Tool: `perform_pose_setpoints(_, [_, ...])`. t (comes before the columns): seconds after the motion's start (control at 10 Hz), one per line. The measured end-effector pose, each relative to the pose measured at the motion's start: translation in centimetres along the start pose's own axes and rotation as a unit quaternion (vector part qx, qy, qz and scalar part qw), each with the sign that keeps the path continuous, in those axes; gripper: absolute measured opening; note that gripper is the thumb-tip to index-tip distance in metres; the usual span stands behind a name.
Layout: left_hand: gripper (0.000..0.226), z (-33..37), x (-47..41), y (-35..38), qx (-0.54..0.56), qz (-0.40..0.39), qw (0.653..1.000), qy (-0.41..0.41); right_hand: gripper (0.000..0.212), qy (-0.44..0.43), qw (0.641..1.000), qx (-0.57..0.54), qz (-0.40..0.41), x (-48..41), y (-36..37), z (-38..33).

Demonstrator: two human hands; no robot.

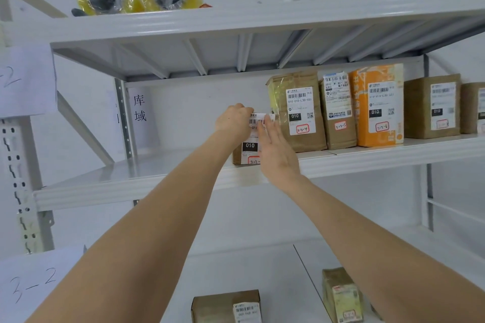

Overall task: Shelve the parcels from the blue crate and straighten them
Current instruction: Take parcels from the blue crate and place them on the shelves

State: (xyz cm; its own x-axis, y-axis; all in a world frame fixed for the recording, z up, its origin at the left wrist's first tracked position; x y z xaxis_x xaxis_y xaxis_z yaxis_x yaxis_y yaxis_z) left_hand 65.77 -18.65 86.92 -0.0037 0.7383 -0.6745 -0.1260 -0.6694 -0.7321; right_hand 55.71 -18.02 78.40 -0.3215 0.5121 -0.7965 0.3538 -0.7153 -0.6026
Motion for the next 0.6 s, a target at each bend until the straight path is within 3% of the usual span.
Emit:
perform_pose_setpoints(0.1, [0.044, -0.2, -0.1, 0.1, -0.002, 0.015, 1.0, 0.005, 0.064, -0.033, 0.999, -0.017, -0.001, 0.6, 0.9, -0.8])
perform_pose_setpoints(0.3, [0.045, -0.4, -0.4, 0.1, -0.013, 0.025, 0.999, 0.015, 0.062, -0.014, 1.0, -0.025, -0.013, 0.4, 1.8, -1.1])
perform_pose_setpoints(0.5, [0.043, -0.6, -1.2, 0.9, -0.01, 0.015, 1.0, 0.006, 0.067, 0.029, 0.994, -0.082, -0.064, -0.6, 2.6, -0.7])
perform_pose_setpoints(0.6, [0.042, -0.8, -1.7, 1.4, -0.013, 0.016, 1.0, 0.009, 0.079, 0.025, 0.996, -0.047, -0.078, -1.1, 3.0, -0.7])
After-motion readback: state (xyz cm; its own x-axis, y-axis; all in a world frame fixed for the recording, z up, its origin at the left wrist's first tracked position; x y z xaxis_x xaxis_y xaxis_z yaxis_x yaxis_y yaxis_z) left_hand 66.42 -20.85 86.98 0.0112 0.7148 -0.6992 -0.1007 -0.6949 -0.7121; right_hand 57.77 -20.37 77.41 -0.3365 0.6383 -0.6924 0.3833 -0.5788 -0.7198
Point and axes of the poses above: each hand's wrist, its own x-axis away from the middle knuckle, its own y-axis out of the palm, z = x × y, the point moved 3 cm from there along -x, towards the middle knuckle, and after that the axes turned 12 degrees about -y, right-handed, at the moved point
